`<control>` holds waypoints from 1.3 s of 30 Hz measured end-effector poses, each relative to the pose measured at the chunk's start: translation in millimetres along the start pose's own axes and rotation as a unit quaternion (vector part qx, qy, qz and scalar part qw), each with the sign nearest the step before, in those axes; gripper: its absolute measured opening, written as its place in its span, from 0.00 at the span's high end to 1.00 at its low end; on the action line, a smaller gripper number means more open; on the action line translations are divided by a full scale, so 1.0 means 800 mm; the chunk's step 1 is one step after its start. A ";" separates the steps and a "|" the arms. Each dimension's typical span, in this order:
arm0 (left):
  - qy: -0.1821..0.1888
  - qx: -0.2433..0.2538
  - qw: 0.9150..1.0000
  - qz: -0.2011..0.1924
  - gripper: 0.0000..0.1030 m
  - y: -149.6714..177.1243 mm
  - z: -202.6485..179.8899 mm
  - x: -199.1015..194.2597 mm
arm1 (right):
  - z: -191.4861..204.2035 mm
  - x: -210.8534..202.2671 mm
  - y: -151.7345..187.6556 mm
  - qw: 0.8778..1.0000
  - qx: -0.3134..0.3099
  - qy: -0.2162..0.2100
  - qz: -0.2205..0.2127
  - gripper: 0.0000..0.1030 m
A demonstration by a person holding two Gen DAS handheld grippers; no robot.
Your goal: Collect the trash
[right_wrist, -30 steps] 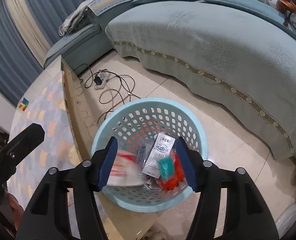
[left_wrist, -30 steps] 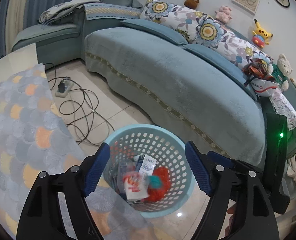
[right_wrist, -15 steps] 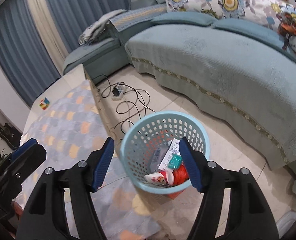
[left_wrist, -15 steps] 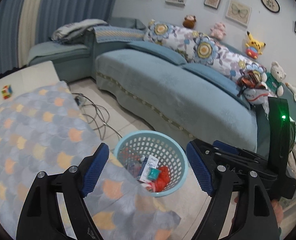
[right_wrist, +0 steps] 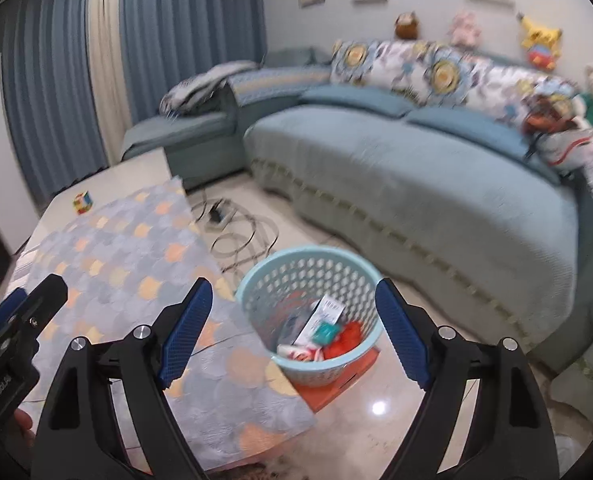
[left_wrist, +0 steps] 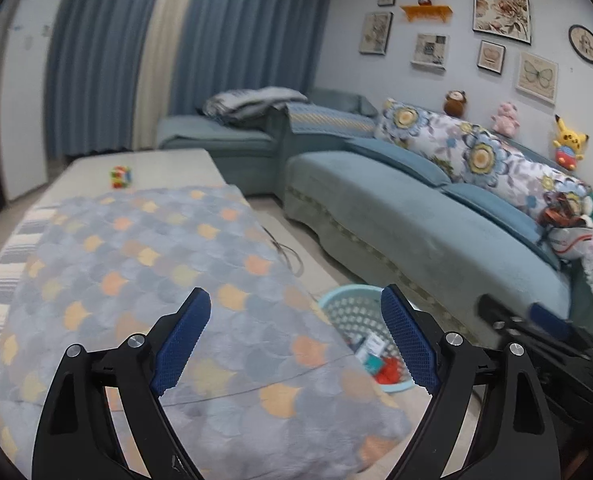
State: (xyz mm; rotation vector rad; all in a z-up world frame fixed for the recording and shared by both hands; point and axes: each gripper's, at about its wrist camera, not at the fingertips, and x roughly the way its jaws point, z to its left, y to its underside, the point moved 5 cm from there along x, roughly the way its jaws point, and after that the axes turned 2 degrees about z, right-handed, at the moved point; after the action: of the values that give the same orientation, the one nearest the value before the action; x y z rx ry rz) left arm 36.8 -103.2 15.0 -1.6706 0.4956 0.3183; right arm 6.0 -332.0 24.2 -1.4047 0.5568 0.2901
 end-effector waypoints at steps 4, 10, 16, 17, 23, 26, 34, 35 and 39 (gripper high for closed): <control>-0.020 0.032 0.999 -0.022 0.18 0.011 -0.005 -0.010 | -0.001 -0.022 0.016 0.998 -0.003 0.034 -0.052 0.19; -0.022 0.013 0.999 -0.025 0.17 0.008 0.006 -0.016 | 0.004 -0.032 0.022 0.996 -0.010 0.044 -0.072 0.19; -0.028 0.009 0.999 -0.032 0.17 0.003 0.007 -0.022 | 0.006 -0.030 0.023 0.997 -0.004 0.041 -0.072 0.19; -0.029 0.010 0.999 -0.033 0.17 0.003 0.005 -0.023 | 0.005 -0.030 0.022 0.997 -0.002 0.039 -0.073 0.19; -0.034 0.018 0.998 -0.044 0.14 -0.002 0.000 -0.035 | 0.000 -0.036 0.021 0.997 0.008 0.031 -0.075 0.19; -0.037 0.020 0.998 -0.046 0.14 -0.003 0.001 -0.038 | -0.003 -0.039 0.020 0.997 0.013 0.028 -0.075 0.19; -0.041 0.025 0.998 -0.051 0.14 -0.005 0.005 -0.047 | -0.004 -0.044 0.018 0.997 0.019 0.022 -0.075 0.19; -0.042 0.026 0.997 -0.052 0.14 -0.005 0.005 -0.049 | -0.004 -0.045 0.018 0.997 0.020 0.022 -0.076 0.18; -0.043 0.031 0.997 -0.054 0.13 -0.007 0.008 -0.052 | -0.003 -0.046 0.018 0.997 0.019 0.022 -0.076 0.17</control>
State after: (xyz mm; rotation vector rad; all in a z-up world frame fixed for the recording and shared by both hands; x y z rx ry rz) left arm 4.1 -90.4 38.6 -1.6105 0.3454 0.2918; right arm -32.4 -327.4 31.3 -1.4107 0.4856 0.1259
